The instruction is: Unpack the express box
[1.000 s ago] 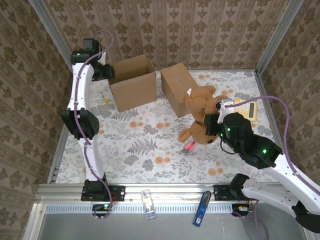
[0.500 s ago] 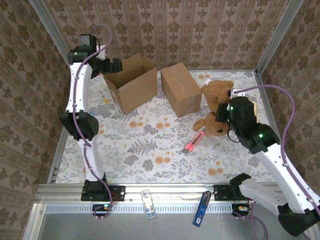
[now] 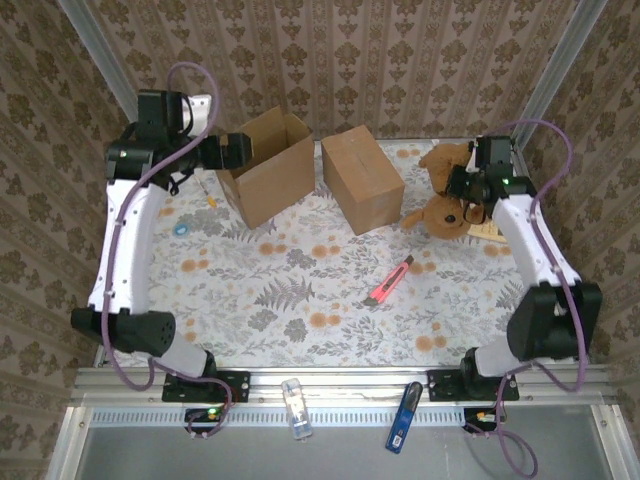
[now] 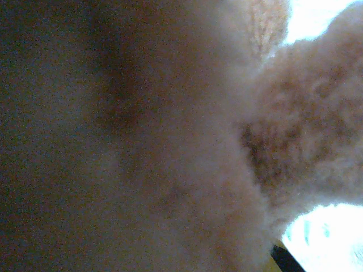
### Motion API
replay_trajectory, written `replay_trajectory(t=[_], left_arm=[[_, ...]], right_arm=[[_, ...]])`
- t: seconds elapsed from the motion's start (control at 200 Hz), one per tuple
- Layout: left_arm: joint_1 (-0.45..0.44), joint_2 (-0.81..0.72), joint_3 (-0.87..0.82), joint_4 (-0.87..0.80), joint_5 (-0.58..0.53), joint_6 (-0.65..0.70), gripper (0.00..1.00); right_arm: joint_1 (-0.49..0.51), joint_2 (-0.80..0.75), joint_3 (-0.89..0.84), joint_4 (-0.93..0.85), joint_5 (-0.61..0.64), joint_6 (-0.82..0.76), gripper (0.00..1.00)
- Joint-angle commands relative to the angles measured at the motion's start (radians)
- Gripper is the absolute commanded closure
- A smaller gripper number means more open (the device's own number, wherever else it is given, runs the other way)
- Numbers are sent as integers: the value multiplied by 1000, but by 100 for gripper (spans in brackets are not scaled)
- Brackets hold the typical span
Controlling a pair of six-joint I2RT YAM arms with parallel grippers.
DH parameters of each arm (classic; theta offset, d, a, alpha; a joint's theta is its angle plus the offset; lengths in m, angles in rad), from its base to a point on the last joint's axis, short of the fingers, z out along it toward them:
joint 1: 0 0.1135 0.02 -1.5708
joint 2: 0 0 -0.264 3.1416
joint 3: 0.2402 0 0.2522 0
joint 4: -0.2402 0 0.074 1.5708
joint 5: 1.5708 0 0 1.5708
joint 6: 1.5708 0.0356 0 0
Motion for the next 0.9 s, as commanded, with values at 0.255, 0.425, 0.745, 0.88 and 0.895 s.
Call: replay_trajectory(t=[0.255, 0.425, 0.745, 0.88, 0.895], left_arm=[[-65, -143, -165, -67, -55, -34, 0], [-102, -199, -226, -94, -72, -56, 0], [-176, -321, -361, -79, -28, -129, 4], [-207, -336, -410, -55, -21, -152, 5], [-210, -337, -414, -52, -21, -154, 5]], right_arm=[[-52, 438, 387, -102, -126, -11, 100], [-67, 578, 494, -171, -111, -9, 100], [-92, 658, 527, -204, -121, -19, 78], [-92, 629, 523, -204, -152, -31, 35], [-92, 623, 522, -204, -156, -34, 31]])
